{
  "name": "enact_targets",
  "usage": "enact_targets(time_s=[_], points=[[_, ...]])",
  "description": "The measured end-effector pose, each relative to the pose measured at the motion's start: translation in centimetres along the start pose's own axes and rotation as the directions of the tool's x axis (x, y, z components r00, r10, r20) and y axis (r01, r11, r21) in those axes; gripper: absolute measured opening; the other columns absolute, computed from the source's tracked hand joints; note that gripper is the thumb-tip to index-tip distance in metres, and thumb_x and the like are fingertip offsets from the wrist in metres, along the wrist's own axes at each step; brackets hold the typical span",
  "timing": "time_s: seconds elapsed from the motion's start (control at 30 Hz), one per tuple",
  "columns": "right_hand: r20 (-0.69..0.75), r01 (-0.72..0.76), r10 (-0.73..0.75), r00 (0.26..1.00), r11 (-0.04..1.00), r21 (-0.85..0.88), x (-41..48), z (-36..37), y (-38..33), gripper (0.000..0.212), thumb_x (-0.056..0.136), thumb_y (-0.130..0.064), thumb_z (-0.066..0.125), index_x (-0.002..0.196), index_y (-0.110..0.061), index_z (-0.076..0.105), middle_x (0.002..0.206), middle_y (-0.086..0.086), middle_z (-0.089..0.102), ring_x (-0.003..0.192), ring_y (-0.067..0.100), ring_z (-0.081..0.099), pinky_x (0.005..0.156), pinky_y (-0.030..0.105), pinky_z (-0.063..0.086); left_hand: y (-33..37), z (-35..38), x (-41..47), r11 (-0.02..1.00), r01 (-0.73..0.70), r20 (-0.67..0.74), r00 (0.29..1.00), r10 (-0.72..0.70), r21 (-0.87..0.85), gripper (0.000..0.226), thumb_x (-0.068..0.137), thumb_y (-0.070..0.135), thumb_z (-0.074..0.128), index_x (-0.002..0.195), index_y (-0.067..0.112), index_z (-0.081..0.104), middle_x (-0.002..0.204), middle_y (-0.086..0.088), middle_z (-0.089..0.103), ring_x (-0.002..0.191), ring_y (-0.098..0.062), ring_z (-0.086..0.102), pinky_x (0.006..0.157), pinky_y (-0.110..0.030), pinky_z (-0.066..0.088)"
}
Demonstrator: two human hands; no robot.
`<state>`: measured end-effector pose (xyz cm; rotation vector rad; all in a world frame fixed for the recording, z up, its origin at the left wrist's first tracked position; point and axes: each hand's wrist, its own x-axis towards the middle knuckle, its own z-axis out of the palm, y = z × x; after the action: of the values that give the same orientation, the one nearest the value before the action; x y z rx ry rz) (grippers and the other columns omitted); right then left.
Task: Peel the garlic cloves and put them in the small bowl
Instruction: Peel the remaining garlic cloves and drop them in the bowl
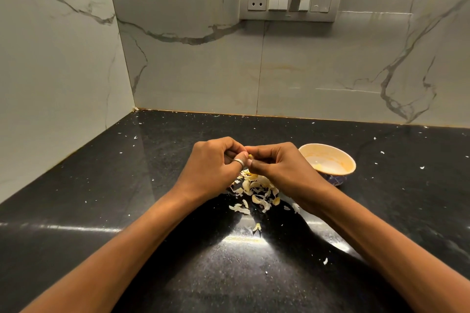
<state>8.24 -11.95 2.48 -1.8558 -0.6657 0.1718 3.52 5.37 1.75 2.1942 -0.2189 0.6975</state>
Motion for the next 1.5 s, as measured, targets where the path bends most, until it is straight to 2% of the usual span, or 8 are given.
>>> enact_targets(time_s=[0.23, 0.4, 0.5, 0.6, 0.8, 0.93, 1.27, 1.5], points=[[-0.117, 0.103, -0.144, 0.983, 0.948, -0.301, -0.2, 0.2, -0.2, 0.018, 0.091, -0.022, 0.074, 0.107, -0.028, 0.079, 0.081, -0.010, 0.077, 0.076, 0.001, 0.072, 0.077, 0.030, 0.061, -0.2, -0.1, 0.2, 0.997, -0.030, -0.055, 0.998, 0.034, 0.078, 0.013, 0.087, 0.034, 0.076, 0.082, 0.023, 0.072, 0.066, 0.013, 0.066, 0.059, -0.004, 0.064, 0.057, -0.031, 0.057], [-0.128, 0.136, -0.198, 0.972, 0.915, -0.379, -0.2, 0.3, -0.1, 0.022, 0.087, -0.022, 0.079, 0.109, -0.021, 0.079, 0.087, -0.008, 0.078, 0.075, -0.003, 0.070, 0.075, 0.029, 0.060, -0.8, -0.1, 0.2, 0.991, -0.033, -0.079, 0.996, 0.044, 0.128, 0.005, 0.087, 0.028, 0.072, 0.090, 0.029, 0.076, 0.072, 0.018, 0.067, 0.063, 0.000, 0.062, 0.061, -0.034, 0.058], [-0.129, 0.157, -0.231, 0.964, 0.892, -0.423, -0.2, 0.3, 0.0, 0.020, 0.086, -0.023, 0.080, 0.106, -0.021, 0.079, 0.084, -0.007, 0.078, 0.074, 0.001, 0.071, 0.071, 0.030, 0.060, -0.7, -0.2, 0.2, 0.990, -0.031, -0.065, 0.997, 0.040, 0.138, 0.007, 0.085, 0.035, 0.073, 0.085, 0.029, 0.076, 0.066, 0.018, 0.067, 0.059, 0.002, 0.061, 0.058, -0.030, 0.056], [-0.150, 0.137, -0.220, 0.964, 0.893, -0.430, 0.0, 0.1, 0.1, 0.019, 0.083, -0.025, 0.082, 0.100, -0.018, 0.077, 0.081, -0.006, 0.075, 0.070, 0.002, 0.069, 0.070, 0.030, 0.060, -0.7, -0.1, 0.2, 0.990, -0.062, -0.031, 0.997, 0.066, 0.123, 0.004, 0.085, 0.033, 0.074, 0.086, 0.029, 0.076, 0.067, 0.018, 0.067, 0.061, 0.002, 0.062, 0.059, -0.030, 0.056], [-0.141, 0.175, -0.255, 0.957, 0.890, -0.420, 0.0, -0.2, 0.0, 0.009, 0.085, -0.023, 0.081, 0.091, -0.017, 0.077, 0.075, -0.007, 0.074, 0.067, 0.002, 0.069, 0.066, 0.024, 0.059, -0.4, -0.1, 0.1, 0.983, -0.143, 0.009, 0.990, 0.143, 0.114, 0.007, 0.088, 0.024, 0.074, 0.094, 0.023, 0.078, 0.062, 0.021, 0.061, 0.056, 0.002, 0.059, 0.056, -0.015, 0.043], [-0.141, 0.184, -0.260, 0.955, 0.896, -0.405, -0.1, -0.3, -0.1, 0.006, 0.084, -0.019, 0.081, 0.089, -0.017, 0.078, 0.072, -0.006, 0.074, 0.065, 0.002, 0.069, 0.064, 0.022, 0.058, -0.5, -0.1, 0.0, 0.964, -0.195, 0.024, 0.981, 0.194, 0.181, 0.012, 0.089, 0.031, 0.070, 0.097, 0.024, 0.076, 0.072, 0.020, 0.062, 0.063, 0.001, 0.059, 0.059, -0.026, 0.051], [-0.182, 0.164, -0.235, 0.955, 0.927, -0.338, 0.0, -0.2, 0.1, 0.006, 0.080, -0.020, 0.085, 0.083, -0.021, 0.080, 0.070, -0.006, 0.074, 0.064, 0.005, 0.071, 0.067, 0.034, 0.062, -0.3, 0.5, -0.4, 0.946, -0.177, 0.045, 0.984, 0.172, 0.271, 0.012, 0.097, 0.028, 0.061, 0.101, 0.025, 0.072, 0.080, 0.020, 0.059, 0.070, -0.003, 0.055, 0.066, -0.031, 0.049], [-0.178, 0.166, -0.246, 0.953, 0.913, -0.373, 0.0, -0.1, 0.2, 0.005, 0.081, -0.015, 0.084, 0.080, -0.018, 0.080, 0.067, -0.007, 0.073, 0.062, 0.002, 0.069, 0.064, 0.026, 0.060, 0.0, 0.8, -0.8, 0.894, -0.214, 0.050, 0.976, 0.211, 0.393, 0.016, 0.099, 0.030, 0.054, 0.103, 0.022, 0.068, 0.090, 0.008, 0.066, 0.078, -0.018, 0.063, 0.065, -0.037, 0.052]])
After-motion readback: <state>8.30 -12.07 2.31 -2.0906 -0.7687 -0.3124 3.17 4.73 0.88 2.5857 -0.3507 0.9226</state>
